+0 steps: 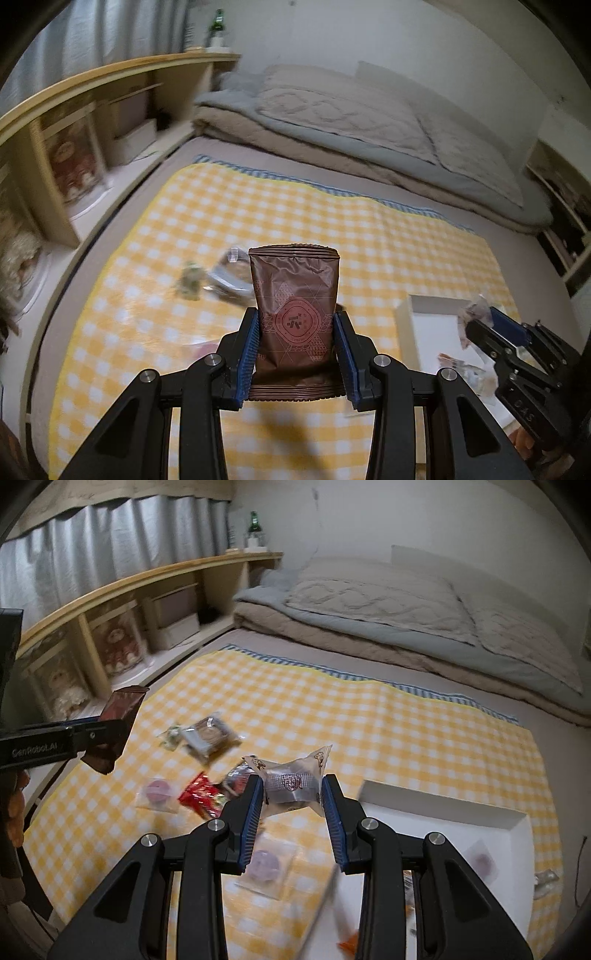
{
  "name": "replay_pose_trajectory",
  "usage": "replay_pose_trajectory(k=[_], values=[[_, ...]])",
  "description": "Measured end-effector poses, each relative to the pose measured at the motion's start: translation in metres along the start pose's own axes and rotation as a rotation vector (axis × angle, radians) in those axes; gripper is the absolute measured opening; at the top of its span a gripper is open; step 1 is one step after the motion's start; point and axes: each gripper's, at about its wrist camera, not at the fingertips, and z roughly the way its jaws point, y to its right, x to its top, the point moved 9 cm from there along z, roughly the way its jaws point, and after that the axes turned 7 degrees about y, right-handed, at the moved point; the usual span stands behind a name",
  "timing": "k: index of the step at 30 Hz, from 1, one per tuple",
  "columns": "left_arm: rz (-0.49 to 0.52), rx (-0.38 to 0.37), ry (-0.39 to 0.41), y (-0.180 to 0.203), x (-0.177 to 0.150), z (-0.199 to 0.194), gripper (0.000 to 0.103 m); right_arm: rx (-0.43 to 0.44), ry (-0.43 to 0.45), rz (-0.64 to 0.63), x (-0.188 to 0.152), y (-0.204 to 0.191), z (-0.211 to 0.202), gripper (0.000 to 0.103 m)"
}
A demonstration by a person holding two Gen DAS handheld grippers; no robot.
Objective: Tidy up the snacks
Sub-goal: 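Carry the brown packet and clear cake packet over the white tray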
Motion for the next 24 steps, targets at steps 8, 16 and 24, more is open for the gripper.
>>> replay_pose_trajectory(k=[8,16,24], values=[[0.073,-0.078,-0.024,0.067,0.0,0.021,0.039,-0.072,-0.01,0.047,-0.01,0.055,-0.015,0.034],[0.13,-0.139,-0.054,0.131,-0.006,0.052,0.039,-0.148,-0.018,0.1,-0.023,0.114,-0.031,0.034],[0.167,-0.167,-0.121,0.182,-0.023,0.107,0.039,-0.218,-0.063,0.156,-0.045,0.166,-0.026,0.034]])
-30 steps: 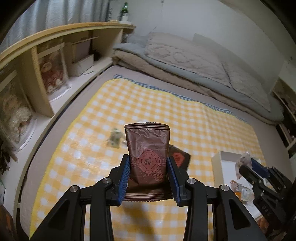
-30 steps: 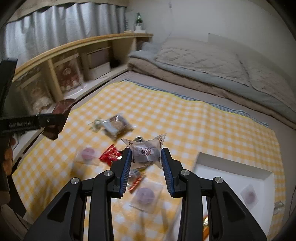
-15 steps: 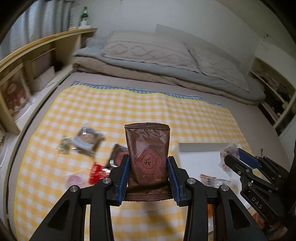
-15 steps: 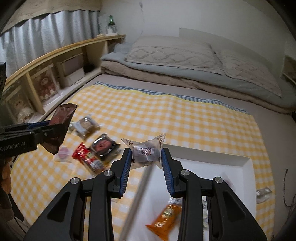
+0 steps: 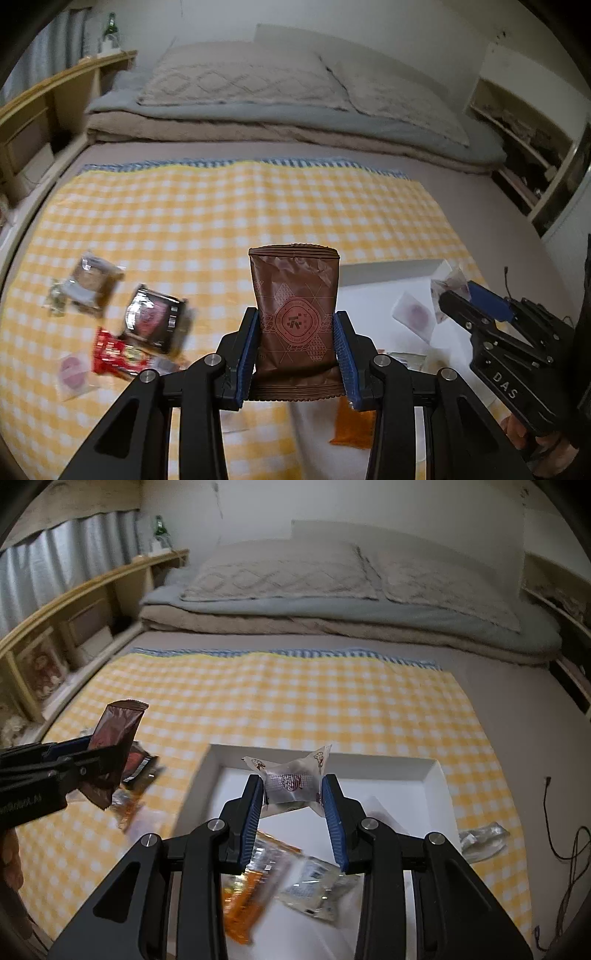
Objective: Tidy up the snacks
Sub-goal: 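Carry the brown packet and clear cake packet over the white tray, then open both tools to release the packets into the white tray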
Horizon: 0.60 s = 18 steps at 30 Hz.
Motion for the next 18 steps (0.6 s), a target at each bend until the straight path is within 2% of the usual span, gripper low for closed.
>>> replay_pose_trajectory(k=[9,14,18], values=[[-0.001,0.009,-0.095,0.022,-0.008,0.079,0.039,0.011,-0.104,0.089,-0.013,0.015,0.05,0.034],[-0.088,-0.057,-0.149,0.017,-0.009,0.116,0.039,0.034,-0.16,0.14,-0.019,0.017,0.074,0.034],[-0.101,-0.081,-0.162,0.014,-0.006,0.137,0.039,0.042,-0.187,0.173,-0.021,0.019,0.09,0.034]])
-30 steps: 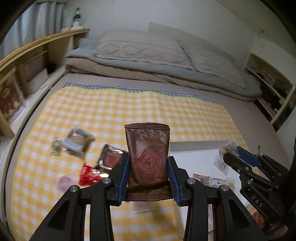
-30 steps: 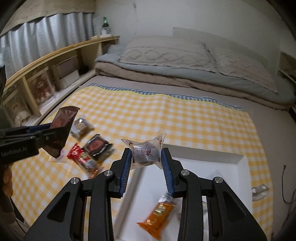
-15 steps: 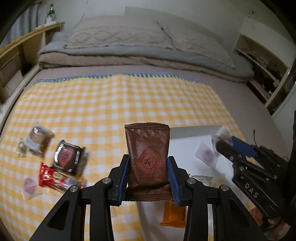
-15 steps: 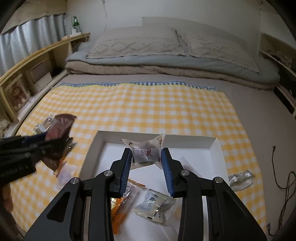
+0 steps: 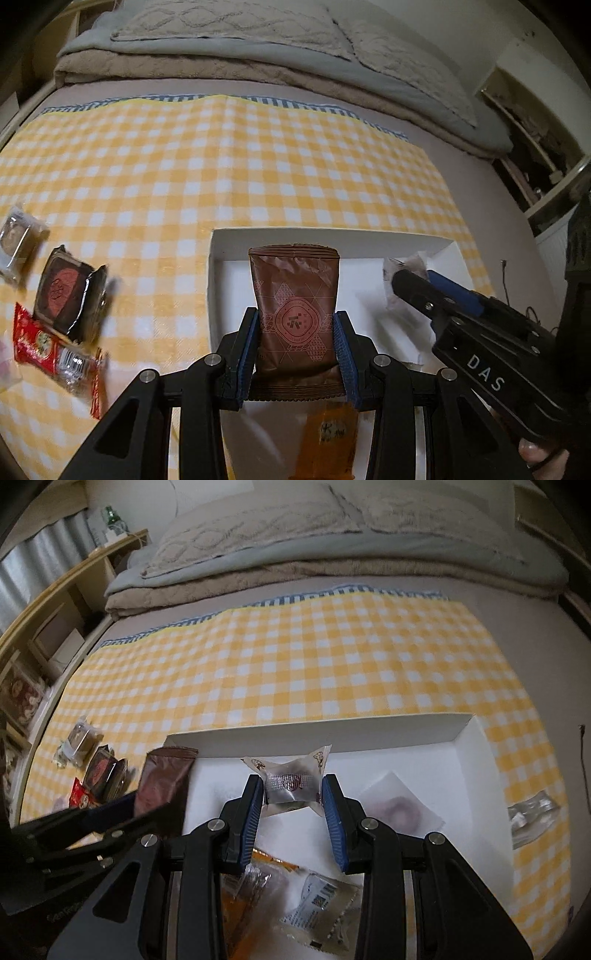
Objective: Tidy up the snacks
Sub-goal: 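Open both tools to release the packets into the white tray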
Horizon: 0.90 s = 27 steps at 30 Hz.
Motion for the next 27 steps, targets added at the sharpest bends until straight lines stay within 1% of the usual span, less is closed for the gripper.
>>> replay_pose_trajectory(k=[4,5,6,8,11,13,15,17,22,23,24,26,27], values=[[0.029,0.012,0.015,-0.002,0.008,0.013,0.04,0.019,-0.024,0.035,-0.001,0.001,0.011,0.034],[0.033,0.012,0.022,-0.001,0.008,0.014,0.042,0.024,-0.029,0.045,-0.001,0.002,0.014,0.035],[0.037,0.008,0.027,0.0,0.009,0.014,0.049,0.026,-0.031,0.051,0.0,0.002,0.016,0.037],[0.05,0.009,0.035,0.0,0.009,0.015,0.057,0.03,-0.035,0.068,-0.001,0.005,0.018,0.038],[0.076,0.011,0.032,0.001,0.007,0.017,0.06,0.031,-0.045,0.086,-0.002,0.009,0.02,0.041],[0.083,0.019,0.029,-0.001,0.005,0.017,0.06,0.016,-0.044,0.095,-0.003,0.012,0.02,0.05],[0.089,0.023,0.025,-0.001,0.003,0.013,0.06,0.002,-0.045,0.097,-0.004,0.016,0.018,0.067],[0.101,0.034,0.024,-0.003,0.002,0.01,0.061,0.001,-0.042,0.099,-0.005,0.017,0.015,0.072],[0.117,0.052,0.023,-0.007,-0.006,-0.013,0.064,-0.009,-0.032,0.093,-0.006,0.02,0.002,0.077],[0.116,0.055,0.024,-0.008,-0.006,-0.018,0.065,-0.011,-0.027,0.09,-0.006,0.02,-0.002,0.08],[0.115,0.058,0.026,-0.009,-0.007,-0.023,0.067,-0.013,-0.022,0.087,-0.005,0.02,-0.005,0.087],[0.118,0.067,0.037,-0.011,-0.007,-0.036,0.07,-0.02,-0.006,0.078,-0.005,0.02,-0.014,0.096],[0.127,0.081,0.046,-0.012,-0.007,-0.044,0.072,-0.024,0.002,0.071,-0.005,0.02,-0.018,0.098]])
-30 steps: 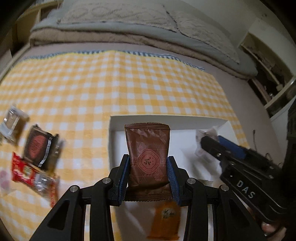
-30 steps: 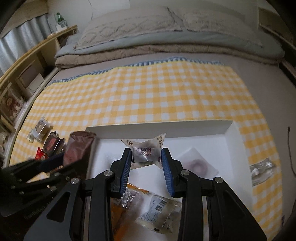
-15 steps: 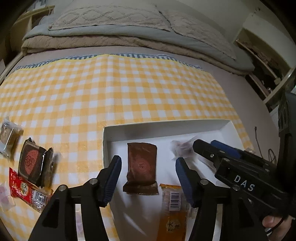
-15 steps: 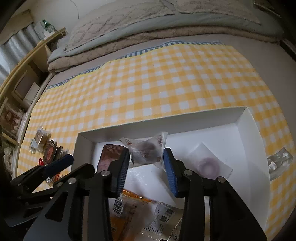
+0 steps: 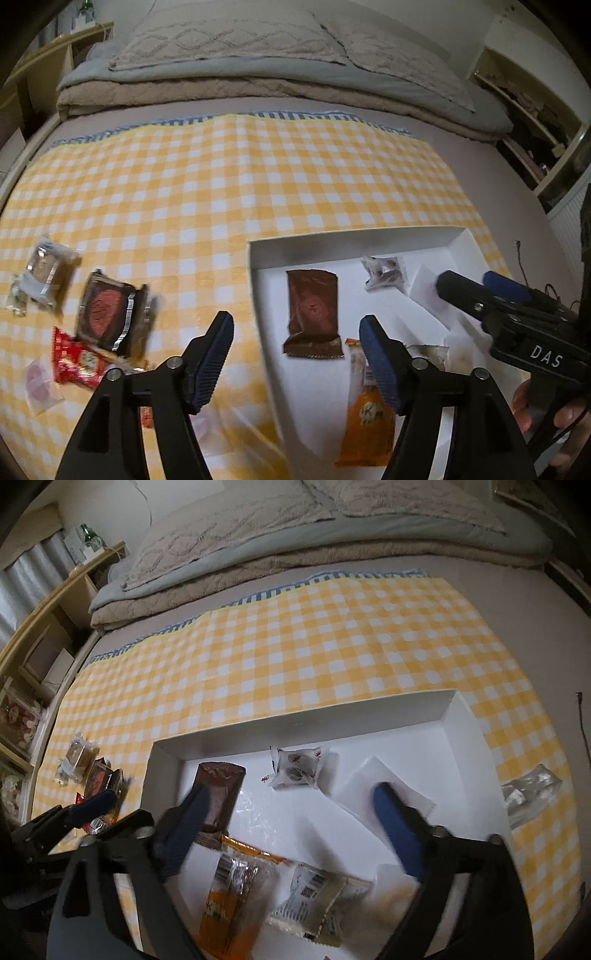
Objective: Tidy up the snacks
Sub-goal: 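Open both tools to release the packets into the white tray, then move both open tools back over the remaining snacks on the mat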
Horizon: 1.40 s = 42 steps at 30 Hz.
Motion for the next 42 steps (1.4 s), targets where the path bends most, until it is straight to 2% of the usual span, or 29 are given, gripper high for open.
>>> replay_pose_trajectory(k=[3,6,11,20,28,37,42], values=[[0.025,0.03,0.02,-0.006,-0.001,-0.019,0.081,-0.028,0.028,-0.032,0.001,-0.002,-0.012,0.103],[0.042,0.044,0.048,-0.011,-0.001,-0.041,0.092,-0.035,0.049,-0.052,0.001,-0.006,-0.024,0.103],[0.052,0.056,0.102,-0.019,-0.003,-0.081,0.103,-0.02,0.086,-0.061,0.0,-0.02,-0.045,0.103],[0.023,0.08,0.184,-0.055,-0.01,-0.154,0.103,0.038,0.16,-0.069,0.002,-0.067,-0.085,0.103],[-0.023,0.129,0.229,-0.107,-0.024,-0.211,0.103,0.085,0.17,-0.096,-0.006,-0.107,-0.09,0.103],[-0.084,0.211,0.208,-0.162,-0.045,-0.237,0.103,0.148,0.129,-0.146,-0.023,-0.163,-0.074,0.103],[-0.105,0.24,0.187,-0.184,-0.053,-0.238,0.103,0.164,0.107,-0.186,-0.034,-0.193,-0.061,0.103]])
